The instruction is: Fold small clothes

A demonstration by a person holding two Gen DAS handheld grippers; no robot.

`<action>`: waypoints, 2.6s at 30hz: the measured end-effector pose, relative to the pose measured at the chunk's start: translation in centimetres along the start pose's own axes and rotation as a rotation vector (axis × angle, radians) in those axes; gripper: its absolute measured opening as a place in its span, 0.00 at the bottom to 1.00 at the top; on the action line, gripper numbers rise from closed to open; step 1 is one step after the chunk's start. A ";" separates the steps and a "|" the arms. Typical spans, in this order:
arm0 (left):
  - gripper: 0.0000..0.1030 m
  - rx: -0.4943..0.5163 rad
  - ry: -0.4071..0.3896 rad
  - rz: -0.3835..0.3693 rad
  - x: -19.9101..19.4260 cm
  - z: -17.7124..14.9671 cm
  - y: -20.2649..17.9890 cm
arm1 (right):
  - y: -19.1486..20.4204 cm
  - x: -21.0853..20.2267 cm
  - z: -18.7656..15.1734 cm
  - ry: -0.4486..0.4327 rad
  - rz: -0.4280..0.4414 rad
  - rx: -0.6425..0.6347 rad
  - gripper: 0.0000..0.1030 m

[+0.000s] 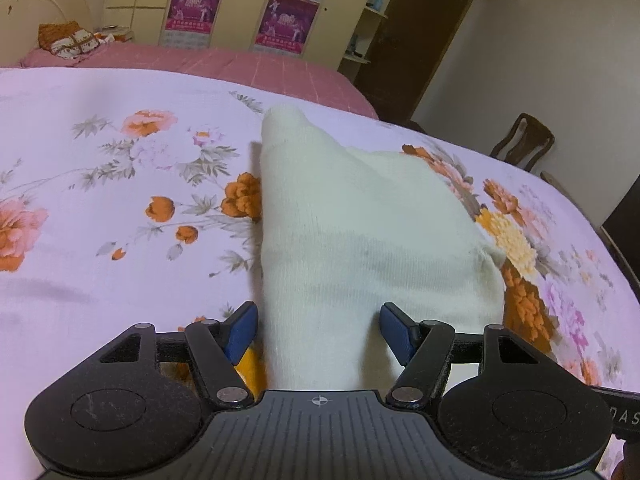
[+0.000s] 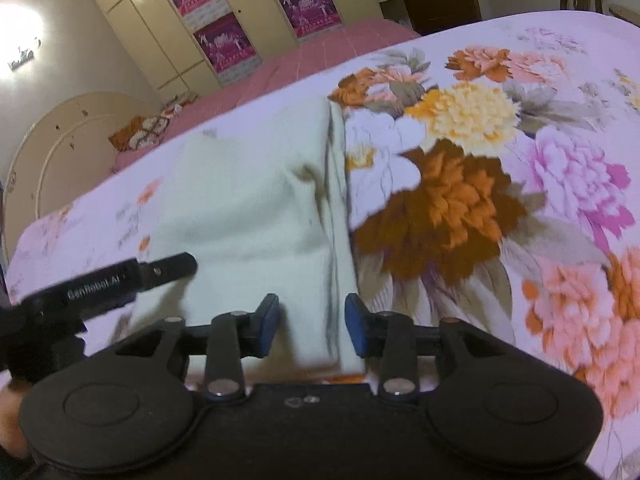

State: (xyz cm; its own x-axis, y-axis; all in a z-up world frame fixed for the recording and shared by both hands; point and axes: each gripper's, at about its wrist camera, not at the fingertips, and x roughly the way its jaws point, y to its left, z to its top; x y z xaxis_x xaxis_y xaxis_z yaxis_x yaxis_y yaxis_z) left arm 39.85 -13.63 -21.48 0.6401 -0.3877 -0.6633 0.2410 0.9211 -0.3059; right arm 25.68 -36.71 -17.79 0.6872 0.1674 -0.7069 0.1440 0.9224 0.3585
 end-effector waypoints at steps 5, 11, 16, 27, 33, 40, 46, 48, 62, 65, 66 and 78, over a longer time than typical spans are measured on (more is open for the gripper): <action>0.65 0.004 0.007 0.015 0.0 -0.1 -0.2 | 0.1 0.0 -0.6 0.002 -0.011 0.020 0.37; 0.65 0.011 0.014 0.037 0.1 0.0 -0.6 | 2.1 0.3 -1.1 0.012 -0.032 -0.073 0.16; 0.65 0.020 0.018 0.040 0.1 0.0 -1.2 | 2.2 -0.9 -0.7 -0.030 -0.056 -0.133 0.07; 0.65 0.048 0.032 0.030 0.1 -0.5 -1.7 | -0.6 -1.5 -2.5 0.015 -0.154 -0.150 0.01; 0.65 0.001 -0.006 0.021 -0.9 1.8 -0.8 | -1.5 -3.8 0.9 -0.093 -0.045 -0.031 0.23; 0.65 -0.004 -0.022 0.054 0.8 4.2 -0.2 | -0.6 -0.6 5.3 -0.119 0.025 0.011 0.39; 0.65 -0.018 -0.044 0.059 1.5 5.3 0.2 | 0.5 3.9 7.5 -0.087 0.048 0.002 0.50; 0.65 -0.018 -0.044 0.064 1.9 5.6 0.4 | 0.6 4.9 7.9 -0.080 0.057 -0.003 0.49; 0.73 -0.101 -0.032 0.057 5.0 6.3 1.7 | 0.4 8.6 9.2 -0.050 0.127 0.036 0.18; 0.73 -0.086 -0.041 0.036 4.8 6.3 1.2 | 1.0 7.5 8.8 -0.103 0.105 -0.005 0.16; 0.73 -0.072 -0.048 0.031 4.7 6.2 0.9 | 1.3 6.7 8.5 -0.135 0.094 -0.023 0.16; 0.74 -0.076 -0.046 0.055 5.4 6.6 0.3 | -1.2 6.3 9.6 -0.135 0.083 0.030 0.26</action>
State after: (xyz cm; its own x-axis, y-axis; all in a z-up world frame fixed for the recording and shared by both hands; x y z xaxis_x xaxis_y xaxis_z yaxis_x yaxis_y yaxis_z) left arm 48.21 -15.25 -20.64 0.6841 -0.3329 -0.6489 0.1498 0.9349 -0.3217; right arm 36.62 -40.09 -16.81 0.7867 0.1923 -0.5866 0.1029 0.8961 0.4318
